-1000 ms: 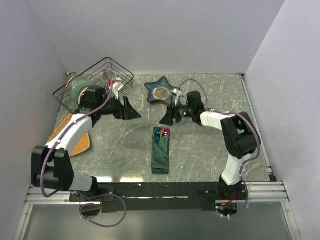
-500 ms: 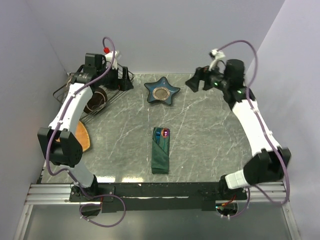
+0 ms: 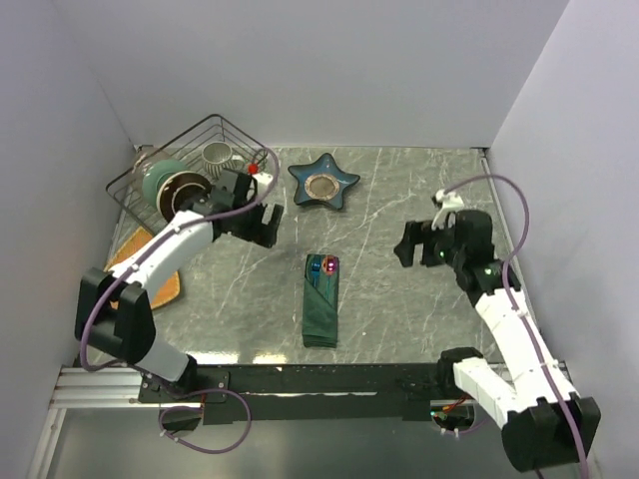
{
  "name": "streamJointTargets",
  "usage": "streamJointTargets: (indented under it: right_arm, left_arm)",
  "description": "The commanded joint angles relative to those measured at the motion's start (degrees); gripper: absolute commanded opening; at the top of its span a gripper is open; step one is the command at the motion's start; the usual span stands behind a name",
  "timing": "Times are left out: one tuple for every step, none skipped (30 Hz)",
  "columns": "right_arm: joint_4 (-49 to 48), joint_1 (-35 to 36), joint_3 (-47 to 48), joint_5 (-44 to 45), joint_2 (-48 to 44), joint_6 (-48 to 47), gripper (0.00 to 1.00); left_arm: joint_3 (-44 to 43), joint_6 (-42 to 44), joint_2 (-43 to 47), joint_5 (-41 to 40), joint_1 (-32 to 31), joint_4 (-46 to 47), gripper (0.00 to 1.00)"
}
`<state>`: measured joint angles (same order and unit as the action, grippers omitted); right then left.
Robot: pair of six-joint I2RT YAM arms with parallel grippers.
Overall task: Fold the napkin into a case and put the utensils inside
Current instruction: Reset both arms
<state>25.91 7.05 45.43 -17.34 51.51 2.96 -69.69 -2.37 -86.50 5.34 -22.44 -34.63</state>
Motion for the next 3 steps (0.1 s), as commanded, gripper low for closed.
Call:
streamJointTargets:
  right_arm:
    - [-3.75, 2.7, -3.59, 4.6, -5.8, 2.57, 1.0]
    - [-3.94, 2.79, -3.59, 4.86, -6.15, 2.58, 1.0]
    - [-3.85, 2.79, -3.33, 5.04, -6.15, 2.23, 1.0]
  left_arm:
    - [3.33, -1.23, 5.37, -5.17, -2.7, 5.36, 0.99]
    - [4.03, -1.15, 5.9, -5.17, -2.96, 5.89, 0.99]
    - [3.95, -1.06, 5.82, -5.17, -3.14, 5.98, 1.0]
